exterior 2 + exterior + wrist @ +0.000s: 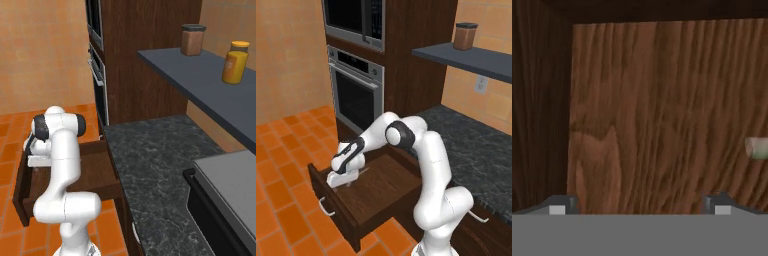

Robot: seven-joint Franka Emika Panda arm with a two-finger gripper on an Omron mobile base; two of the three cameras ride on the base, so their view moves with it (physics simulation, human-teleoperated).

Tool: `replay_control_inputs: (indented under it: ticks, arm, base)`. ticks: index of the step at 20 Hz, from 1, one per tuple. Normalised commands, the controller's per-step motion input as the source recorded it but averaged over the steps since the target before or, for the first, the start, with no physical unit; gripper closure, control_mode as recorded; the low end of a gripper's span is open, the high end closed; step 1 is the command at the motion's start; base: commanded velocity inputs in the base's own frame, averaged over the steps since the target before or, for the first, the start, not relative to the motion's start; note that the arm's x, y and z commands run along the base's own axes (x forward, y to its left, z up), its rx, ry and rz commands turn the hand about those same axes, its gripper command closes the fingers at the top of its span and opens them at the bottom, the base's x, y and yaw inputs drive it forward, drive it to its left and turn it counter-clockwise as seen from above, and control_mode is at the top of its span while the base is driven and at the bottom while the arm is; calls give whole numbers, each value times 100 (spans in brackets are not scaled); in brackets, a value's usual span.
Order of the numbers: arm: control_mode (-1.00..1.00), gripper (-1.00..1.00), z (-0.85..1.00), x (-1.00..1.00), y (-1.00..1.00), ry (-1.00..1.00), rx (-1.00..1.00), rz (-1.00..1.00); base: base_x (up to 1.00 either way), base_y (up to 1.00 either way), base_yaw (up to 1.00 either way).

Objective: Take a straw from the drawer in front and place it inside the glass cup on the dining counter.

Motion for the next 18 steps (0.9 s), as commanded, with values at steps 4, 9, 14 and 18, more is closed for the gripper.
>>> replay_control_inputs:
  ticks: [4,9,14,18]
  arm:
    - [-100,-100,5,25,-32,0,-5,-37]
    - [-100,-100,0,60,-30,0,-4,-34]
    - [-100,-100,0,45,-8,0,-7,-28]
    - [-100,-100,0,35,-23,0,-9,-26]
  base:
    - [0,0,0]
    - [0,0,0]
    - [0,0,0]
    - [0,0,0]
